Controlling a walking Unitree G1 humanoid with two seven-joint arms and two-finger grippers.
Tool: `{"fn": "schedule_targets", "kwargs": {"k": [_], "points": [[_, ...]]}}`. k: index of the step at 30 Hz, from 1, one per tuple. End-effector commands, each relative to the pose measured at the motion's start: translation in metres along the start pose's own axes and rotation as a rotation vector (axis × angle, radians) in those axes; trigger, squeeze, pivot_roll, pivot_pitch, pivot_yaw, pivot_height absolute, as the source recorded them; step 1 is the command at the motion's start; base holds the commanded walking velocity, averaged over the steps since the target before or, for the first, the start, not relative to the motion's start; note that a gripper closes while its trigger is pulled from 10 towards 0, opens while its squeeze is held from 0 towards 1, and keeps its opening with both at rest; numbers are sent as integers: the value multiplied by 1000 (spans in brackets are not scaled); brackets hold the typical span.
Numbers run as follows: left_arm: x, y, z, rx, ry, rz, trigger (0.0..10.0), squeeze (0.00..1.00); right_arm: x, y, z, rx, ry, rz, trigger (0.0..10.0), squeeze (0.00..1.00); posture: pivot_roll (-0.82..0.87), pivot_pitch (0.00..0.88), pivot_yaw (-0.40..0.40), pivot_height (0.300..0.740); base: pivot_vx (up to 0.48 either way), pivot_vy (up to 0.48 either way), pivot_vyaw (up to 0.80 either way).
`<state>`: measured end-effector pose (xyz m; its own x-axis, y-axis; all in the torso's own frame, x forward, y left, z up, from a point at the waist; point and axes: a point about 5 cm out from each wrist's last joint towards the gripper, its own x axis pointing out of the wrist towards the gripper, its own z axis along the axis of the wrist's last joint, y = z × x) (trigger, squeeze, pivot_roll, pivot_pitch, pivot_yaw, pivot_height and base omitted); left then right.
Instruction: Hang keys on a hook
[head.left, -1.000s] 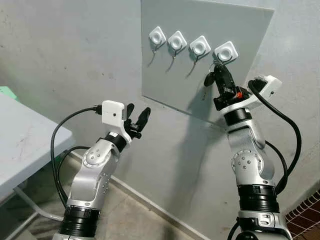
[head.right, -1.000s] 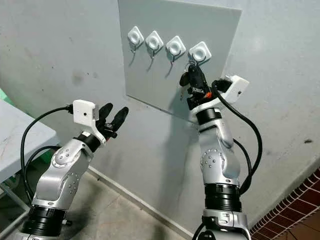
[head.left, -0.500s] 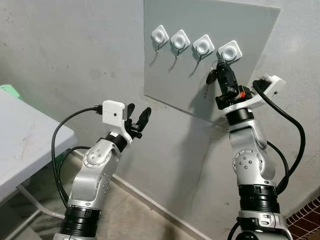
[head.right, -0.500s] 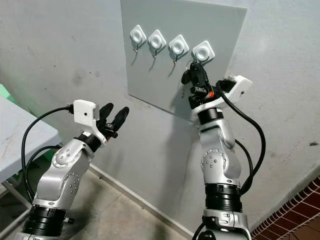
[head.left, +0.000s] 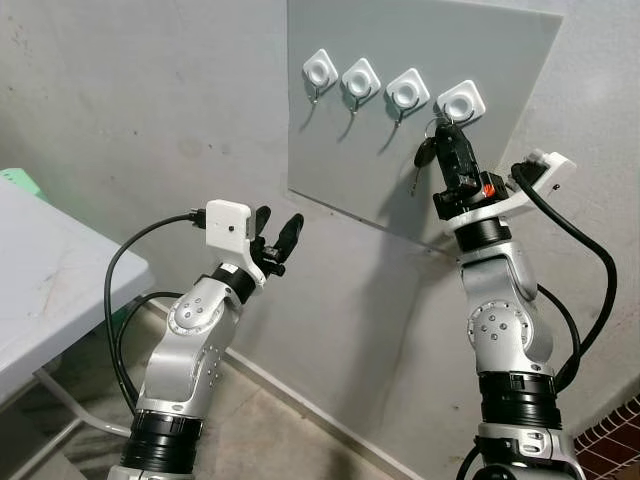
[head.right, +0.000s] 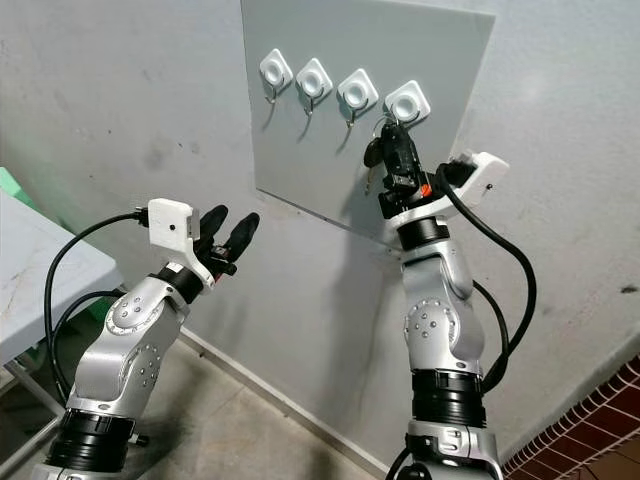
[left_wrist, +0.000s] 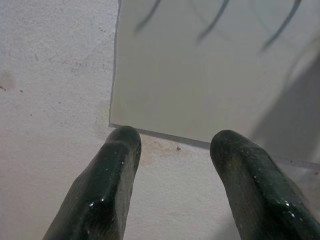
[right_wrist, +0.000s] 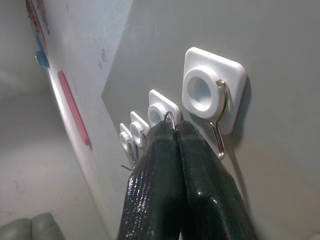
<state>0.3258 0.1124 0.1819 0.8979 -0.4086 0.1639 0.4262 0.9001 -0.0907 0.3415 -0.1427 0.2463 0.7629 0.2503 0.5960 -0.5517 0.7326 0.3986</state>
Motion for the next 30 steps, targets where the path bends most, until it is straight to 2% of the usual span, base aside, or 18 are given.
{"fn": "schedule_targets", "kwargs": {"k": [1, 7, 10, 18, 30], "points": [[2, -1, 7, 15, -18, -2, 10000, 0, 2, 7, 6, -7, -17, 41, 10000, 0, 200, 0, -19, 740, 0, 0, 0], [2, -1, 7, 15, -18, 0, 10000, 0, 2, 8, 4, -4, -15, 47, 10000, 0, 200, 0, -19, 740, 0, 0, 0], [1, 0, 7, 15, -17, 1, 10000, 0, -1, 12, 1, -16, 16, 96, 10000, 0, 200, 0, -19, 740, 0, 0, 0], [2, -1, 7, 14, -18, -1, 10000, 0, -5, 14, -5, -39, 61, 121, 10000, 0, 198, 0, -17, 740, 0, 0, 0], [2, -1, 7, 13, -15, -5, 10000, 0, -2, 11, 4, -11, -10, 74, 10000, 0, 197, 0, -15, 740, 0, 0, 0]]}}
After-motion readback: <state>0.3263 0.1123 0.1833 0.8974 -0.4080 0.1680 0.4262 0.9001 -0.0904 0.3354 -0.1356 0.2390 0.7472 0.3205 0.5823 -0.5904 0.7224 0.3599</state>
